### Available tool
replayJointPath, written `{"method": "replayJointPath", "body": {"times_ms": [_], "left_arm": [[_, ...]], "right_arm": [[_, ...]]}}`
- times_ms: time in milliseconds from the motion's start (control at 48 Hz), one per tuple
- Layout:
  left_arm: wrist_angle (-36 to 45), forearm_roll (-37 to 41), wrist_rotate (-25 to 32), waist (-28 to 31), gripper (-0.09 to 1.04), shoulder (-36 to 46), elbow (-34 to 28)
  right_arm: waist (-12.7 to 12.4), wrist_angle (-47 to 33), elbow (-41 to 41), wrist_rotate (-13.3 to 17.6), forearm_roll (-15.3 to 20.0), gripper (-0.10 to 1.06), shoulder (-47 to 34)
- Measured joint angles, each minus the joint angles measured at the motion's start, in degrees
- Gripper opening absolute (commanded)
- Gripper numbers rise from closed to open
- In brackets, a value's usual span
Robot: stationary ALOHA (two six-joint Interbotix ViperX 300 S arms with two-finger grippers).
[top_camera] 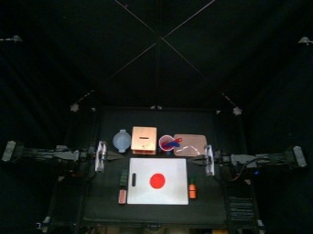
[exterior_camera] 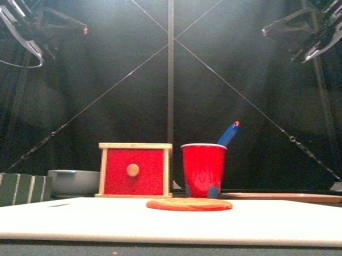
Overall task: Get the cutter from the drawer then cut the dough then place the extra dough in the bowl
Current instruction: Open the drawer
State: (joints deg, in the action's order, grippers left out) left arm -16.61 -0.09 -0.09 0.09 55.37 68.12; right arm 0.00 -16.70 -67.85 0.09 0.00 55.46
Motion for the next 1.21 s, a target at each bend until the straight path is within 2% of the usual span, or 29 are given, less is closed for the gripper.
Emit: {"method": "replayJointPath", "body": {"times_ms": [42,125,271,500,604,688,812,979,1208], "left_arm": [[-0.4,0.0,0.0,0.1,-0.05,-0.3,0.1],[-3.3,-0.4,-0.3,1.7,-0.02,-2.9,0.6],[-9.1,-4.0,-0.9,2.5,0.01,-8.3,0.8],[-25.3,-17.1,-4.7,-0.4,0.02,-22.7,2.2],[-33.1,-20.6,-6.4,-3.2,0.02,-28.7,2.2],[-36.1,-22.0,-7.7,-4.6,0.05,-33.5,1.8],[-36.7,-23.4,-10.2,-4.9,0.15,-39.2,0.4],[-36.8,-25.6,-15.5,-4.9,0.36,-46.1,-2.2],[-36.9,-27.7,-25.1,-5.2,0.64,-52.8,-4.3]], "right_arm": [[0.0,0.0,0.0,-0.2,0.0,-0.04,-0.1],[-1.6,0.2,-0.7,-1.1,-0.8,-0.04,-3.0],[-6.1,-1.1,1.3,-0.7,-3.9,-0.04,-12.4],[-11.2,-7.1,12.7,-0.8,-9.9,-0.04,-29.5],[-14.0,-9.4,18.5,-0.7,-12.3,-0.04,-37.9],[-15.6,-10.2,22.9,-0.7,-13.4,-0.04,-43.6],[-17.4,-10.5,30.1,-0.7,-14.7,-0.04,-51.7],[-19.2,-10.5,37.6,-0.7,-16.3,-0.04,-61.2],[-20.1,-9.2,45.1,-0.8,-18.4,-0.04,-70.9]]}}
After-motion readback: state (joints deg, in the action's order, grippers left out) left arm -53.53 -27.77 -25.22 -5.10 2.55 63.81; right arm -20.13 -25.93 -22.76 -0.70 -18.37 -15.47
